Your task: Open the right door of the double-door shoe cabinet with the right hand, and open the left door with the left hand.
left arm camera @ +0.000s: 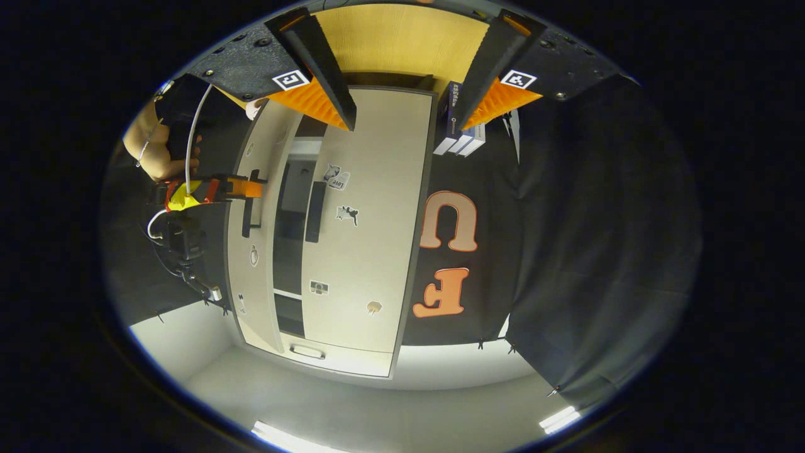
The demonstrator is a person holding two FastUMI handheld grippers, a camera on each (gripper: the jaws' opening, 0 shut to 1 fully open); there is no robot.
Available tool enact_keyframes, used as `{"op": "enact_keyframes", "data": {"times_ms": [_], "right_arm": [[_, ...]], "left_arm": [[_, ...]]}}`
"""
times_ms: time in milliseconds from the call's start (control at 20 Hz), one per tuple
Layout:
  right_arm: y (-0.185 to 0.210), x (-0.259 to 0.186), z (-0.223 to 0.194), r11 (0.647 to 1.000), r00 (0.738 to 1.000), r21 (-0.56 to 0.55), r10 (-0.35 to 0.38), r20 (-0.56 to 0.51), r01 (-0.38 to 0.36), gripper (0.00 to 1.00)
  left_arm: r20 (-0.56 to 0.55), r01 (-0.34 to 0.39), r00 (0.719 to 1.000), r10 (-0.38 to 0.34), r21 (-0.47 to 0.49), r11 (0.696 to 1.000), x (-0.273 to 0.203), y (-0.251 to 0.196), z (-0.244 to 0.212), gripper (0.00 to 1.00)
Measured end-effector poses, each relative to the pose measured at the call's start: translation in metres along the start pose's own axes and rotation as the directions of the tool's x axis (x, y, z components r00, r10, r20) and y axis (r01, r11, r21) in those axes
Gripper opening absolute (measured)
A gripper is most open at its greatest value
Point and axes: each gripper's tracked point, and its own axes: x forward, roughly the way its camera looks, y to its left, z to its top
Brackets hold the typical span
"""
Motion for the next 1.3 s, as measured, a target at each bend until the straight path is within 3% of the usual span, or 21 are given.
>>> {"op": "enact_keyframes", "data": {"times_ms": [700, 800, 1300], "right_arm": [[-0.015, -0.024, -0.001, 0.999, 0.999, 0.007, 0.052, 0.006, -0.052, 0.24], [-0.016, -0.027, -0.001, 0.998, 0.998, 0.018, 0.062, 0.005, -0.062, 0.24], [-0.025, -0.035, -0.005, 0.996, 0.996, 0.02, 0.085, -0.014, -0.085, 0.24]], "left_arm": [[0.014, -0.007, 1.0, 0.007, 0.031, 0.999, -0.023, -0.03, 0.011, 0.95], [0.016, -0.001, 1.0, 0.001, 0.035, 0.999, -0.025, -0.036, 0.012, 0.92], [0.042, -0.036, 0.999, 0.034, 0.042, 0.999, -0.019, -0.051, 0.022, 0.95]]}}
